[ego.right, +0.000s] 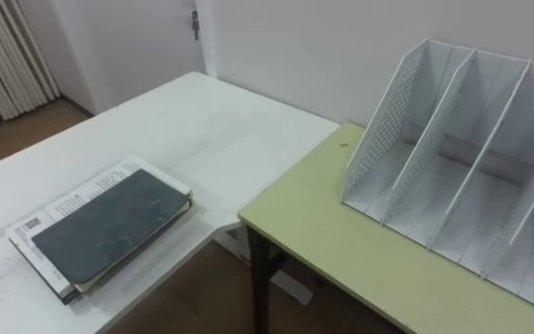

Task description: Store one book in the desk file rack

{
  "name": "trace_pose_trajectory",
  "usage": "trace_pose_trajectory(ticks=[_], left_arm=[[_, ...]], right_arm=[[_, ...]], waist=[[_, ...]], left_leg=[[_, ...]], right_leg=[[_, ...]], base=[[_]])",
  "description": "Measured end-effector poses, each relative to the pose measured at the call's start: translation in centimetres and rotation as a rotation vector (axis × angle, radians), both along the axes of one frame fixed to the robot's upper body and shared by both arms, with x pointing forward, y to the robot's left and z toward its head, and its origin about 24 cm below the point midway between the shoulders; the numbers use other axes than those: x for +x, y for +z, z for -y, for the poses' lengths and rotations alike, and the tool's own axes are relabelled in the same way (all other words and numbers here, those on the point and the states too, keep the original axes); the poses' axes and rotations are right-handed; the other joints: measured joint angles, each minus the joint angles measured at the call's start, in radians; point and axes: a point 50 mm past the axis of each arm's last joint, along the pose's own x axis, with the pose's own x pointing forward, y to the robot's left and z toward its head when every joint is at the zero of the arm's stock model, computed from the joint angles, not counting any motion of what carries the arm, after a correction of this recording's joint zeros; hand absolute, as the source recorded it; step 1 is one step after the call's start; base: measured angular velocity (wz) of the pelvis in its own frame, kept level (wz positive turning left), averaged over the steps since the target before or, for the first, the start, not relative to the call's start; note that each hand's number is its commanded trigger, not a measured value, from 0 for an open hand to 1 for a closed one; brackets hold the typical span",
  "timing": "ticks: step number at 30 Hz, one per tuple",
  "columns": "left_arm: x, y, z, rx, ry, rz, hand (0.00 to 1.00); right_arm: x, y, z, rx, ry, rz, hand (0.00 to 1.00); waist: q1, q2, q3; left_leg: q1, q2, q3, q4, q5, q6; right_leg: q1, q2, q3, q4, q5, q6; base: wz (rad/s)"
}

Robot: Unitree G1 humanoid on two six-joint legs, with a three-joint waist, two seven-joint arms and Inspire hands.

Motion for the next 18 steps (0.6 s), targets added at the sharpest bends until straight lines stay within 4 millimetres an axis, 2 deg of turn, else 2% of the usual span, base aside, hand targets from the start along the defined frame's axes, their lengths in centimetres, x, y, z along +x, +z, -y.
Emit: trace_pose_trajectory(ticks=[6,10,18], left_arm=[[1.3,0.0,-0.2,0.024,-0.096,0.032,0.0],[2.4,0.1,-0.2,0.047,-0.144,0.065,0.0],[6.9,1.1,-0.4,0.129,-0.273,0.267,0.0]], right_arm=[[0.3,-0.1,-0.2,-0.004,0.007,0.021,0.0],[0.6,-0.1,-0.3,-0.003,0.023,0.04,0.0],[1.0,-0.1,-0.3,-0.013,0.049,0.059,0.0]], waist=[[0.002,-0.015,0.0017],[0.001,-0.016,0.0018],[-0.003,-0.016,0.0036]], left_leg=[[0.0,0.0,-0.001,-0.001,0.0,0.0],[0.0,-0.001,-0.001,-0.002,0.0,0.0],[-0.003,-0.001,0.0,-0.009,0.0,0.0]], right_leg=[[-0.001,0.001,0.002,-0.002,0.001,0.0],[0.0,0.004,0.002,-0.003,0.001,0.001],[-0.005,0.001,0.003,-0.004,0.001,0.0]], base=[[0.0],[0.0],[0.0]])
